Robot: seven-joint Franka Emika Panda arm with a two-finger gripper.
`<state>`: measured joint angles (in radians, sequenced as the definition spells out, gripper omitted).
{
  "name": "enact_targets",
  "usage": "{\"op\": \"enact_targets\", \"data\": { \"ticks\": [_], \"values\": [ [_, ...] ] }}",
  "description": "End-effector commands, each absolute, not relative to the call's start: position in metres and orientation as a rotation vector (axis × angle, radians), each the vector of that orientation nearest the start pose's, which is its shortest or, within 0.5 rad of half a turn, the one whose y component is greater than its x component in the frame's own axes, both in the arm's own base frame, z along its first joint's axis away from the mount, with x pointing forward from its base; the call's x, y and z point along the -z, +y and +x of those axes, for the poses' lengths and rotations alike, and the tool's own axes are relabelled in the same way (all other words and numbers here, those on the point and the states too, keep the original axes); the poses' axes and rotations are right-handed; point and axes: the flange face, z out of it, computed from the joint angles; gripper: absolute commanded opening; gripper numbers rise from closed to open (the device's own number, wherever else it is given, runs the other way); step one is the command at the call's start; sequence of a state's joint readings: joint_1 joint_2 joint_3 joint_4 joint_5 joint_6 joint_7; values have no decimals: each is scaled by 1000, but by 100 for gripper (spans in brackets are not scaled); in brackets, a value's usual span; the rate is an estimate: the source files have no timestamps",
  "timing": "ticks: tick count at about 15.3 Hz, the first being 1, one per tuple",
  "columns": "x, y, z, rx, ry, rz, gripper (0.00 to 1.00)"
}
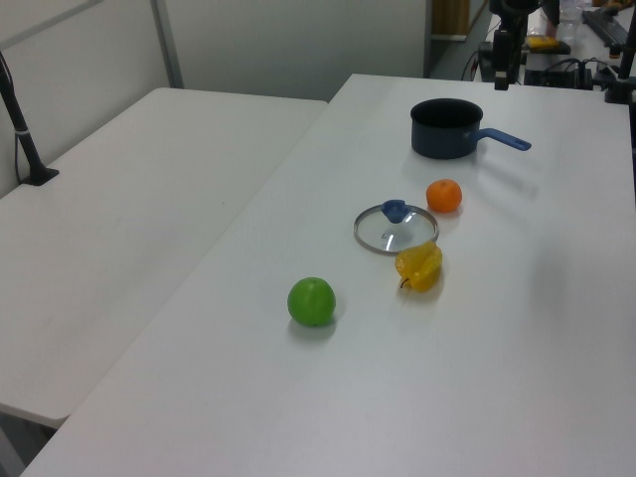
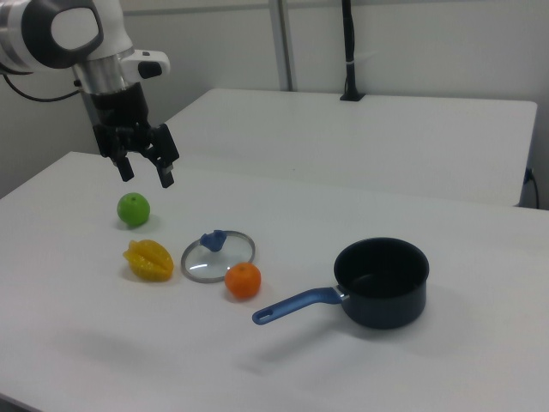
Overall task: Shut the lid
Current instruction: 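Move the gripper over the glass lid's blue knob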
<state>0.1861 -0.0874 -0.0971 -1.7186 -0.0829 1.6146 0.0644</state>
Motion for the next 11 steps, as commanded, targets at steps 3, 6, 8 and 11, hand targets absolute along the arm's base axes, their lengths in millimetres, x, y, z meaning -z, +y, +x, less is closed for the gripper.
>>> {"op": "enact_targets", "data": {
  "ticks": [3,6,8,11],
  "values": [
    [-603,38,530,-58,-83,-3199,100],
    [-601,40,530,-63,-89,-3199,100],
    [-595,42,531,-63,-95,-3198,100],
    [-571,53,541,49,-110,-3167,100]
  ]
}}
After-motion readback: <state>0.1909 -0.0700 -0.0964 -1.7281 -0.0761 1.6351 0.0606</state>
